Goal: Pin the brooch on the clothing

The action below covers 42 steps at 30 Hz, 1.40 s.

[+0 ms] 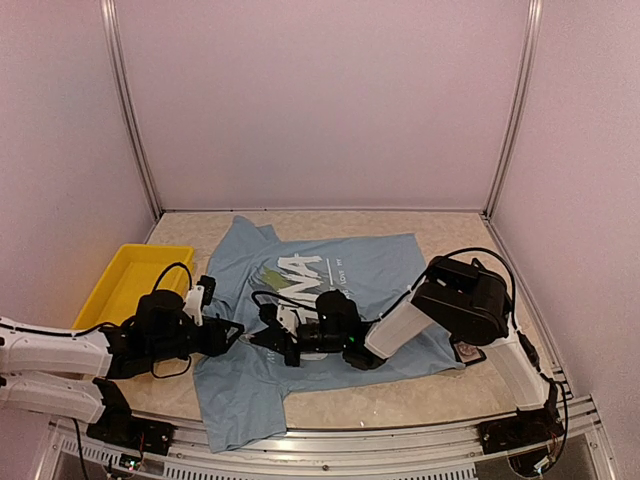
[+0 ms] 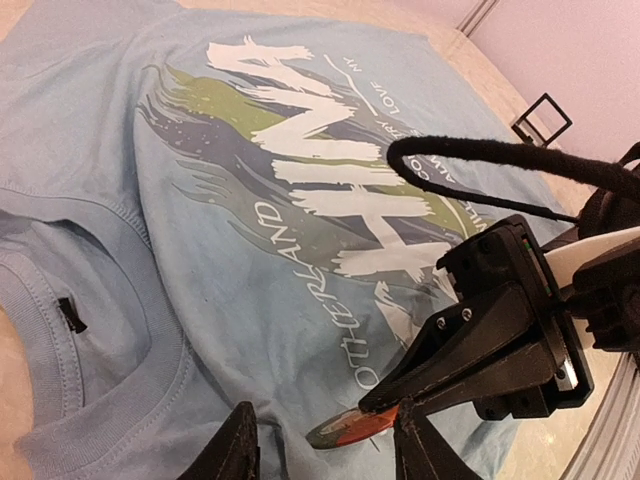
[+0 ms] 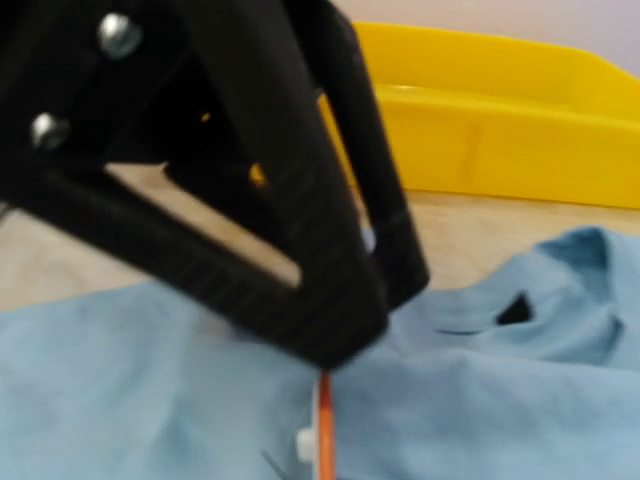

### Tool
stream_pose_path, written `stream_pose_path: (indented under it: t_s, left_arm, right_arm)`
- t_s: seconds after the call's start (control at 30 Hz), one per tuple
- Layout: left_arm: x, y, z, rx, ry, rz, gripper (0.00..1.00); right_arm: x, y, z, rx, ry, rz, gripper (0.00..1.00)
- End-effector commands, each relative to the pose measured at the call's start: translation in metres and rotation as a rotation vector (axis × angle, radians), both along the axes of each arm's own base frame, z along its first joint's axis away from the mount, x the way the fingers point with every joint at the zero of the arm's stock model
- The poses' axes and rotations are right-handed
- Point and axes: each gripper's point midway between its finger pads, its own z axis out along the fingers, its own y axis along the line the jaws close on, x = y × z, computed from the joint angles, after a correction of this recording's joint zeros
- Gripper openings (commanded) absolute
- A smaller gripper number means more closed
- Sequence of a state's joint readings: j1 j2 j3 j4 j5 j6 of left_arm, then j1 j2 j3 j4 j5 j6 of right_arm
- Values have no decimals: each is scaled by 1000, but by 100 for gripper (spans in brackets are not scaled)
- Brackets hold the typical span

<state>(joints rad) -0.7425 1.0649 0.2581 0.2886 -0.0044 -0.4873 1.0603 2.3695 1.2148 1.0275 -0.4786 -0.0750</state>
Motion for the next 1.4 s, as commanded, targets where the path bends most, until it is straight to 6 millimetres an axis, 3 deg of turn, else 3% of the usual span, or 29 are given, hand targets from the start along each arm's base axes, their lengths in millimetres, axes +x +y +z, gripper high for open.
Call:
stream_pose_path:
  t_s: [0.0,0.33,0.53,0.67,0.7,0.8,1.0,1.1,1.2,1.27,1.33,1.37]
  left_arm:
    - [-1,18,10,-23,-106,83,43]
    - [-5,25,6,-4,-132,112,40]
    - [-16,13,17,94,-188,121,40]
    - [-17,13,18,156,-185,135,45]
    - [-15,14,17,171,-184,142,45]
    - [-10,17,16,200,-171,181,45]
    - [4,7,22,185,-139,190,49]
    - [19,-2,40,179,-170,179,49]
    - [39,-26,62,215,-236,123,48]
    - [53,-53,64,222,-223,50,47]
    - [63,-86,60,219,-192,-47,44]
    - [66,-104,38,263,-149,-101,43]
  right_arm:
    - [-18,0,0,22,53,100,0]
    - [-4,2,12,37,11,28,0]
    - [15,-12,33,43,-69,-88,0]
    - [32,-34,52,54,-43,-180,0]
    - [42,-42,59,48,-34,-236,0]
    - [72,-70,54,-64,27,-405,0]
    - [108,-156,14,-182,294,-664,0]
    - [118,-190,-1,-241,419,-766,0]
    - [123,-219,7,-240,436,-855,0]
    - [131,-235,23,-230,439,-909,0]
    - [144,-256,33,-242,461,-982,0]
    - [149,-268,39,-241,469,-1016,0]
